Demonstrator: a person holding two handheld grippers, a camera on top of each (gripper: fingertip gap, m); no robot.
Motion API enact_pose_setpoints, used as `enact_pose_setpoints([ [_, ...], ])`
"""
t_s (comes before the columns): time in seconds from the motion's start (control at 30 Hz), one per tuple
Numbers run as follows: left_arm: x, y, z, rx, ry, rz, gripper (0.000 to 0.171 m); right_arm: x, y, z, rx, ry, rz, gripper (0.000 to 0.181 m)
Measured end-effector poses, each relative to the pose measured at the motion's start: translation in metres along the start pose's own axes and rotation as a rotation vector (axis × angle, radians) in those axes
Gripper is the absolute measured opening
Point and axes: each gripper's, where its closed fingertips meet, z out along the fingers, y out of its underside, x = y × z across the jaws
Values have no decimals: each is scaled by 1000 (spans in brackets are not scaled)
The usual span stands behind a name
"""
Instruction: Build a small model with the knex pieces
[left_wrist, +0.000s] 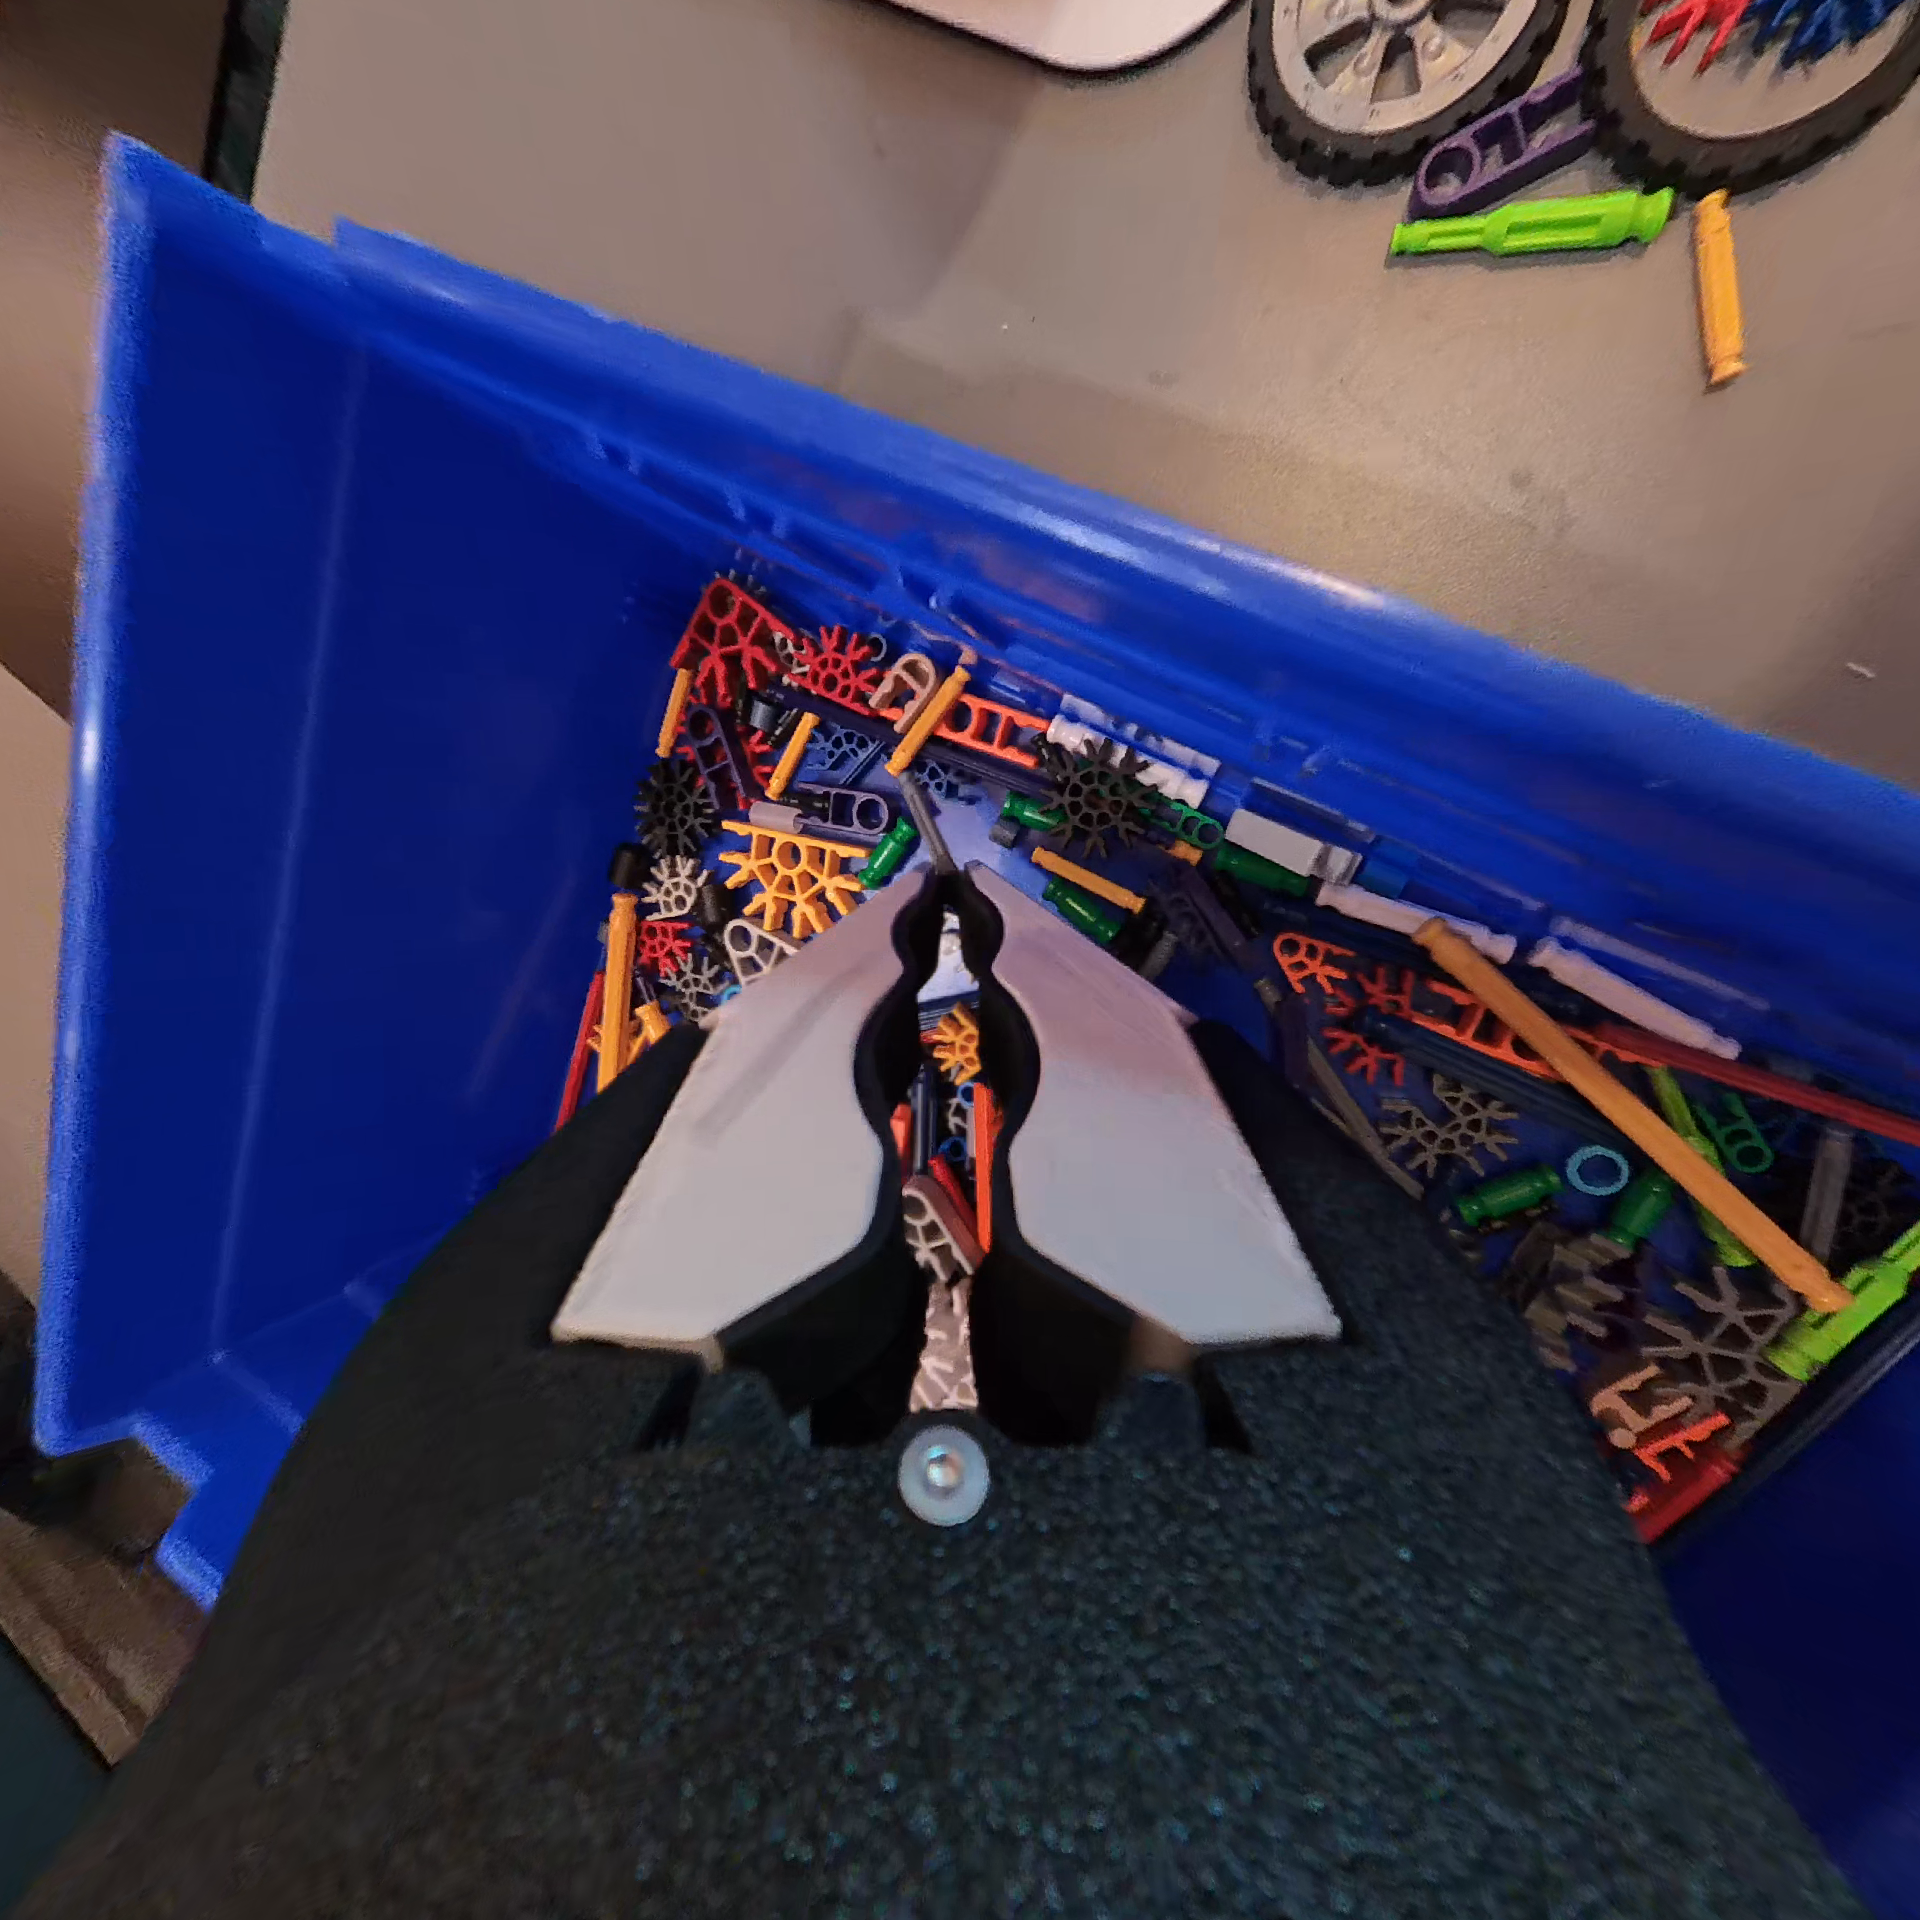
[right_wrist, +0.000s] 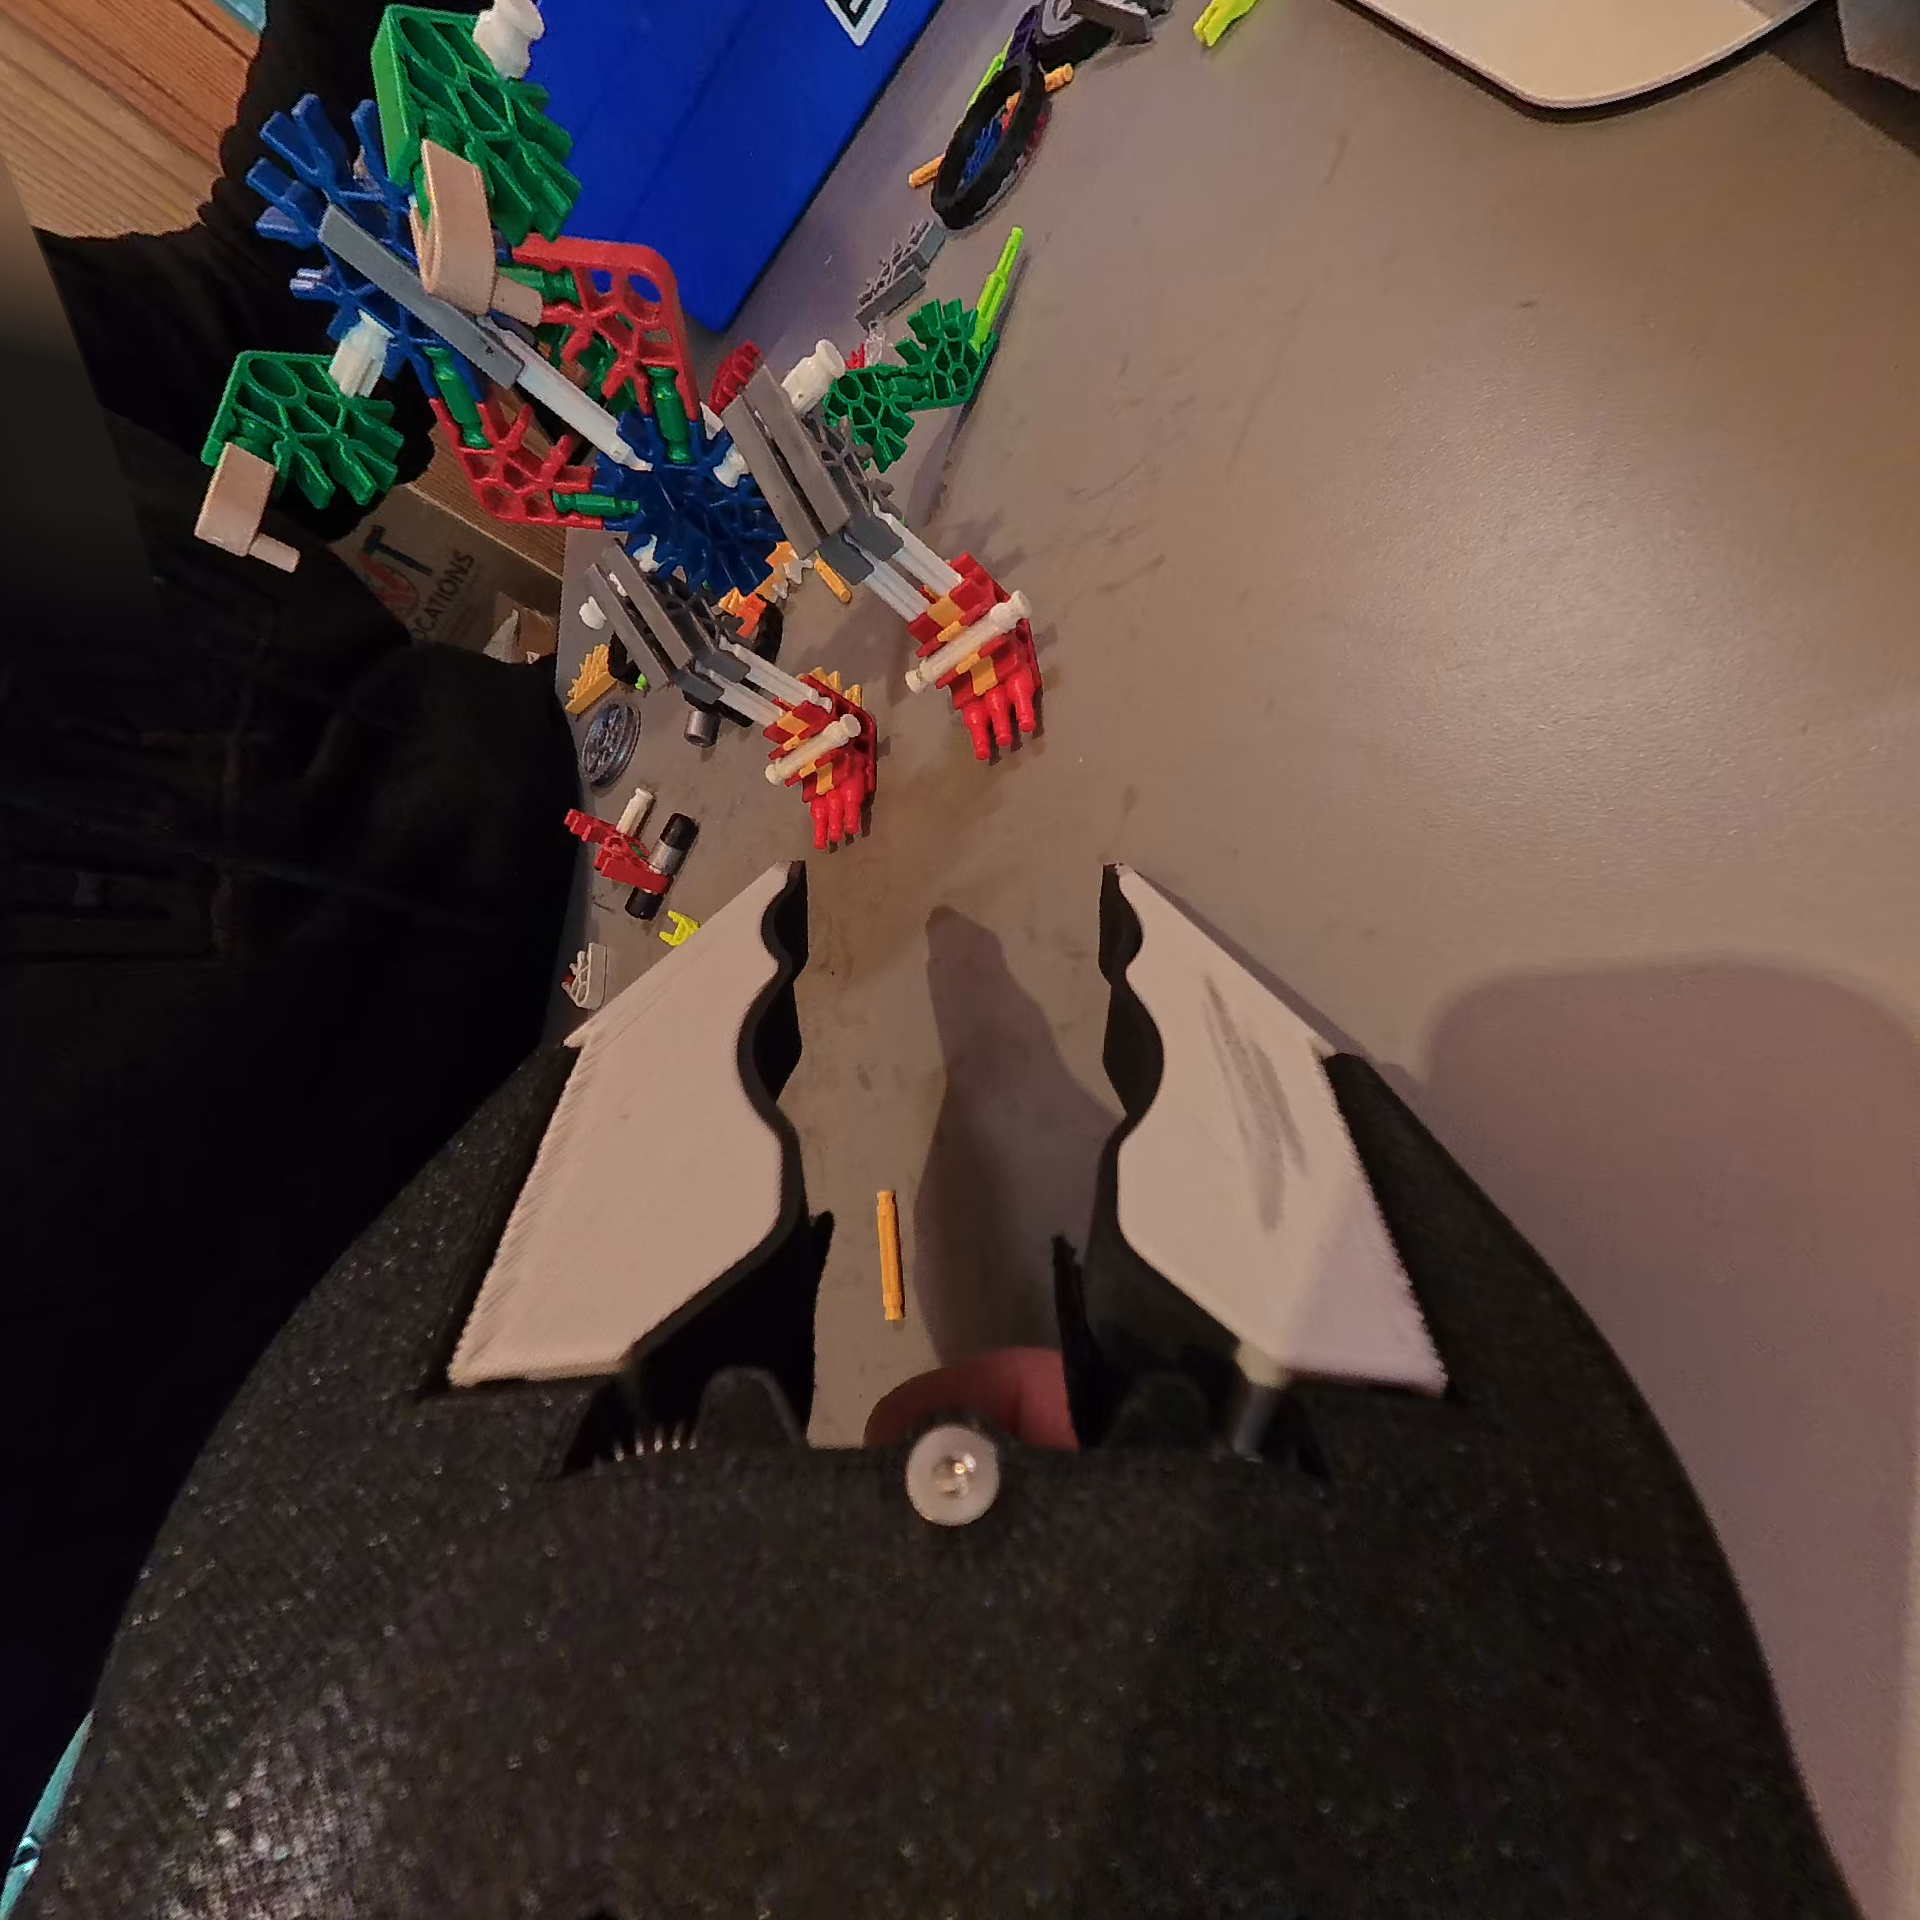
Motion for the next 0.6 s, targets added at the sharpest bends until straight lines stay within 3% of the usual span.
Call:
enact_pose_setpoints([
  [0.43,-19,-15,-35,96,-138,26,0,0,0,1,-4,4,-3,56],
  [0.6,-20,-52,-77,223,-213,54,0,0,0,1,-5,4,-2,56],
])
